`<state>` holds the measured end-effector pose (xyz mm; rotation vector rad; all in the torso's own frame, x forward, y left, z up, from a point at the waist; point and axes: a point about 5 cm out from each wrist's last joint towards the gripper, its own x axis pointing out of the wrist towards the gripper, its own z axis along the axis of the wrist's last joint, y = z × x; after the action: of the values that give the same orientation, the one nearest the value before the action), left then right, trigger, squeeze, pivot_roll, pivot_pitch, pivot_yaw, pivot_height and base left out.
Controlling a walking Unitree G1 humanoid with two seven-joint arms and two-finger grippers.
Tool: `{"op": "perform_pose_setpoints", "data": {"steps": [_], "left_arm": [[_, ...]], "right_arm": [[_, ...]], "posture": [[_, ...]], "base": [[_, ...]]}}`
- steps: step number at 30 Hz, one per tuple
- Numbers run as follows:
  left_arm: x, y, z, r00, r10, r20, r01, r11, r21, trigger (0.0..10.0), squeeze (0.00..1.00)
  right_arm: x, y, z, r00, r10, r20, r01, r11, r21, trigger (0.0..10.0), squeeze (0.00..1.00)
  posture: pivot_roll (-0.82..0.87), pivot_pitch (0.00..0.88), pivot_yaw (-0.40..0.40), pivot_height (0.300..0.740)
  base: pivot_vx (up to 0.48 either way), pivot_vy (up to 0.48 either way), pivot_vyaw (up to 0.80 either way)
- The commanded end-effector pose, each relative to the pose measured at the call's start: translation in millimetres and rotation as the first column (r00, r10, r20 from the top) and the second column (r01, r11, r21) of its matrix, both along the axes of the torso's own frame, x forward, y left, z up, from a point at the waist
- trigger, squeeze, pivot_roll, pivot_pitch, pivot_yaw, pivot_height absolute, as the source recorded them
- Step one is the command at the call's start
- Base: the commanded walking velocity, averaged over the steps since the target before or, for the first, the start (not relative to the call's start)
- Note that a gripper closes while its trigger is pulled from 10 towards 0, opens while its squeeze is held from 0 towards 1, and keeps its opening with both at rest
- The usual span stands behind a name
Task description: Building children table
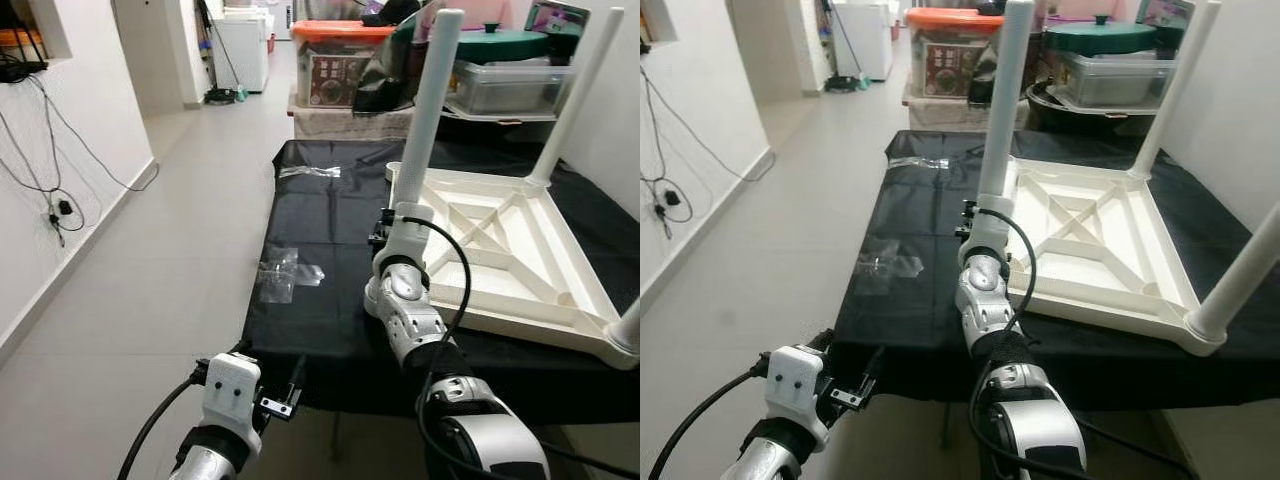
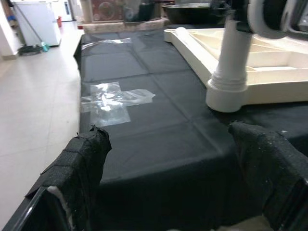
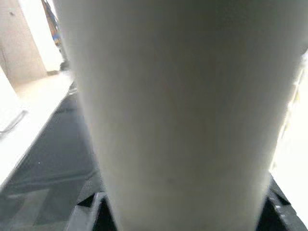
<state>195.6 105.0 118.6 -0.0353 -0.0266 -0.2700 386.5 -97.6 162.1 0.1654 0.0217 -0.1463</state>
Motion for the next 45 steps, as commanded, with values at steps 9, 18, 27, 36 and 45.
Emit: {"op": "perform_pose_setpoints", "data": {"steps": [9, 18, 27, 36, 45], "left_arm": [[-0.1, -1.2, -4.6, 1.000, -0.003, -0.025, 0.002, 1.000, -0.005, 10.0, 0.00], [0.1, 0.1, -4.4, 1.000, -0.002, -0.025, 0.002, 1.000, -0.003, 10.0, 0.00], [0.0, -0.3, -4.8, 1.000, -0.003, -0.025, 0.003, 1.000, 0.001, 10.0, 0.00], [-1.9, -1.9, -5.5, 1.000, -0.001, -0.025, 0.001, 1.000, 0.003, 10.0, 0.00], [-2.8, -2.8, -6.8, 1.000, -0.005, -0.030, 0.005, 1.000, 0.002, 10.0, 0.00]], "right_arm": [[-4.0, 19.3, 0.8, 0.952, 0.289, 0.096, -0.298, 0.950, 0.092, 10.0, 0.00], [2.0, 10.5, 24.1, 0.588, 0.793, 0.160, -0.807, 0.590, 0.043, 10.0, 0.00], [-9.2, 20.6, 28.9, 0.195, 0.979, 0.056, -0.981, 0.194, 0.031, 10.0, 0.00], [-19.9, 29.3, 20.6, -0.022, 0.999, -0.023, -1.000, -0.022, 0.020, 3.0, 0.00], [-0.9, 29.4, 18.4, 0.409, 0.911, -0.047, -0.908, 0.401, -0.119, 0.0, 0.00]], "posture": [[0.06, 0.000, -0.013, 0.740], [0.09, 0.000, -0.008, 0.740], [0.10, 0.000, -0.020, 0.740], [0.11, 0.000, -0.028, 0.740], [0.11, 0.000, -0.036, 0.740]], "base": [[0.000, 0.000, 0.00], [0.000, 0.000, 0.00], [0.000, 0.000, 0.00], [0.000, 0.000, 0.00], [0.000, 0.000, 0.00]]}}
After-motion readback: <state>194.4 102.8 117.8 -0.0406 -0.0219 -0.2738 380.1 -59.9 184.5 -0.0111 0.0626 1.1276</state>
